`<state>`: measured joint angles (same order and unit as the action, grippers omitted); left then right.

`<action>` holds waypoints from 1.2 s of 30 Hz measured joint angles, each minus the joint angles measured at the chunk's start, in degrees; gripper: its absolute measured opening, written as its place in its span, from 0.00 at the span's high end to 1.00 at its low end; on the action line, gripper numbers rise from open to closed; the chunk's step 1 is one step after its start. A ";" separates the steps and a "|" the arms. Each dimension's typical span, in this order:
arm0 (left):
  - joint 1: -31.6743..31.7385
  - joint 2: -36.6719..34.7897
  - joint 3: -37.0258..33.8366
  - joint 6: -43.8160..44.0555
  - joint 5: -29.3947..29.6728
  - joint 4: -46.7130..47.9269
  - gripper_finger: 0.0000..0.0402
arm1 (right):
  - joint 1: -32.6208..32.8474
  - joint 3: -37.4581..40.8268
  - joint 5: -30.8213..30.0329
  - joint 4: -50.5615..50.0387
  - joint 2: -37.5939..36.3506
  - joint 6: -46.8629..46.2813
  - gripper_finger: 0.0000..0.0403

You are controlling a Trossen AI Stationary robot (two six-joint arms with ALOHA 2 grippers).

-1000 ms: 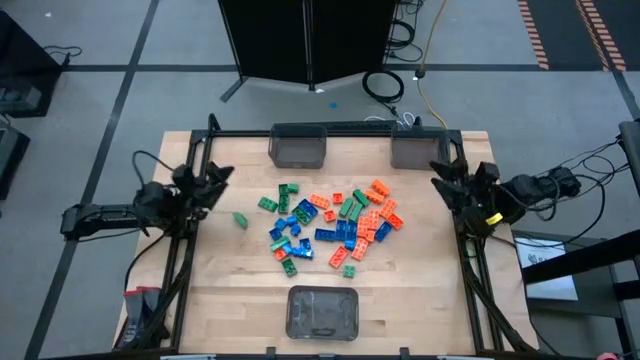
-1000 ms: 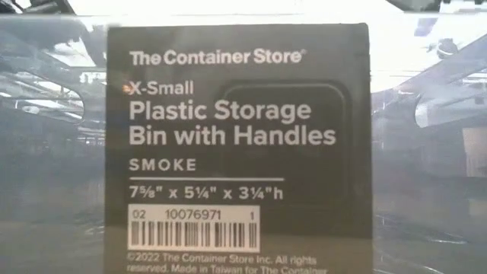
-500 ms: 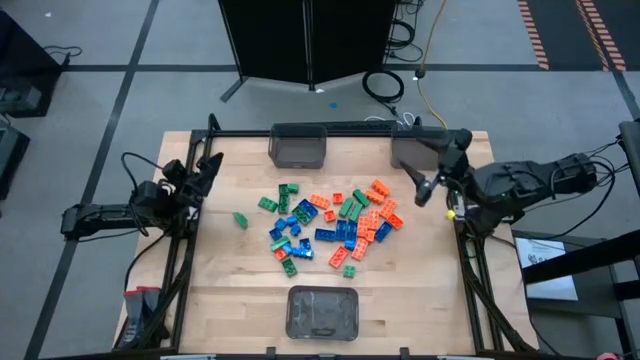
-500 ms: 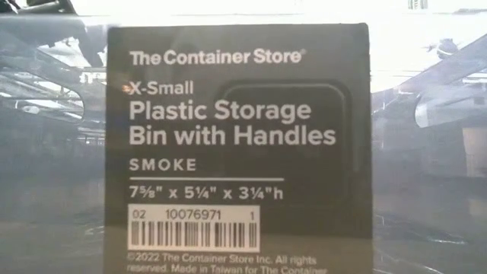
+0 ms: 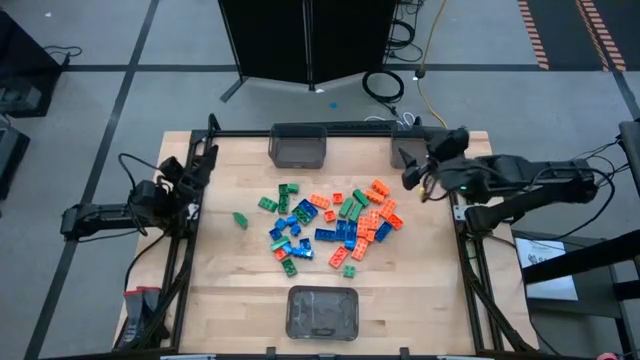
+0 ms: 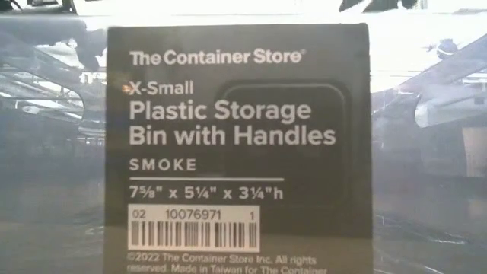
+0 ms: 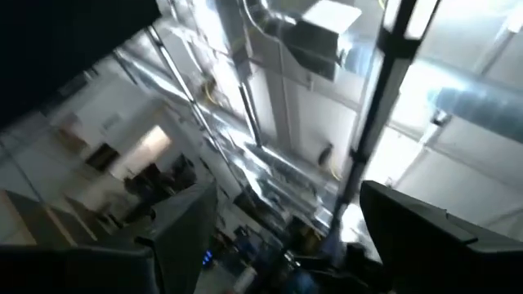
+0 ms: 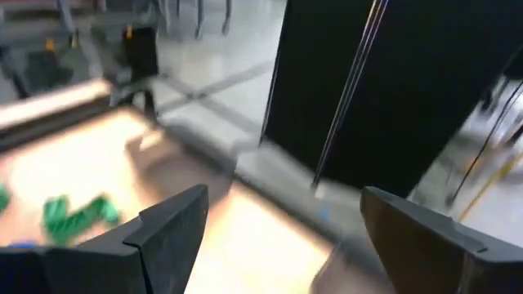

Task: Sort blocks
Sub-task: Put the orange game piece into the top left black bin

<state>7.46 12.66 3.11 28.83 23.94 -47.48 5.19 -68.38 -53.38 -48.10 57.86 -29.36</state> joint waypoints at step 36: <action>-0.08 15.96 22.60 17.35 -4.41 36.53 0.25 | -33.00 0.04 52.01 -7.36 35.57 11.40 0.21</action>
<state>7.38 28.62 25.71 46.17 19.53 -10.95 -27.81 -68.34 -1.37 -55.46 93.44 -17.95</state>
